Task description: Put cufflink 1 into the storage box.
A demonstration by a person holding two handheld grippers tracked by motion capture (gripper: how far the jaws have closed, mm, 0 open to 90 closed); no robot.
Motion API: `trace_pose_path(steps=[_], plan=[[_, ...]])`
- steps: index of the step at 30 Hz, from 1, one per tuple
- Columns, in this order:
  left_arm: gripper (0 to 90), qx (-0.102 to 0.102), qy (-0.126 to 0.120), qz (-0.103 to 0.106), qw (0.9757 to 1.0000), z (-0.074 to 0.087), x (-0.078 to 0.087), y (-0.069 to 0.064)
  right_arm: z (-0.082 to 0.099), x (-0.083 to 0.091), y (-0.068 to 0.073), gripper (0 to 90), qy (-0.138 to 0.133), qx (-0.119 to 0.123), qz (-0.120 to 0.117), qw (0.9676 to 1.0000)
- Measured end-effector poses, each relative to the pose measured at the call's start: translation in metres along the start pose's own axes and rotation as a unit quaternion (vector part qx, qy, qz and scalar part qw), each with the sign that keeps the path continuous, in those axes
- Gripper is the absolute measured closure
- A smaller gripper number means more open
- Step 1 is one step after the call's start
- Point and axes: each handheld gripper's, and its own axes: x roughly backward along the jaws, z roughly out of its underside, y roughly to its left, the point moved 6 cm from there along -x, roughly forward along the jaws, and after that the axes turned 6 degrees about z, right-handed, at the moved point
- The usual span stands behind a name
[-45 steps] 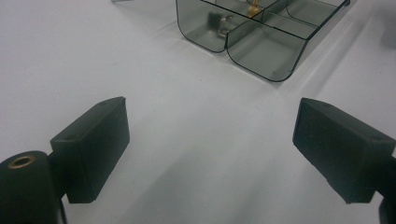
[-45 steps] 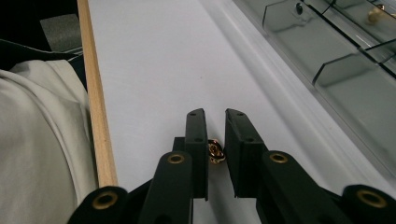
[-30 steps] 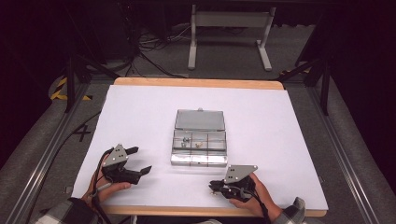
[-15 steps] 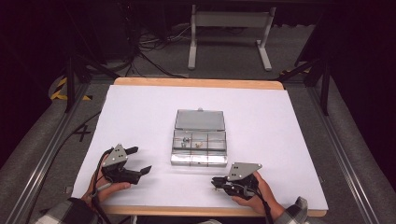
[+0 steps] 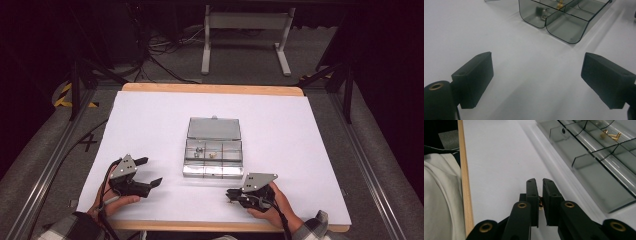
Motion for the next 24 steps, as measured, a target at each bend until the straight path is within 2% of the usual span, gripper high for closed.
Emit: trace_pose_path(steps=[4, 10, 14, 24], plan=[[11.6, 0.007, -0.002, 0.003, 1.0, 0.0, 0.0, 0.0, 0.001, -0.002, 0.0, 84.7, 0.004, 0.006, 0.0, 1.0], [11.7, 0.002, 0.0, 0.001, 1.0, 0.0, 0.0, 0.0, -0.001, 0.0, 0.0, 84.8, 0.0, 0.009, 0.001, 1.0], [11.6, 0.008, -0.002, 0.004, 1.0, 0.0, 0.0, 0.0, -0.005, 0.003, -0.002, 84.8, -0.011, 0.004, 0.005, 0.9999], [11.6, 0.007, -0.003, 0.005, 1.0, 0.0, 0.0, 0.0, -0.018, 0.01, -0.006, 84.8, -0.034, 0.003, 0.008, 0.9994]])
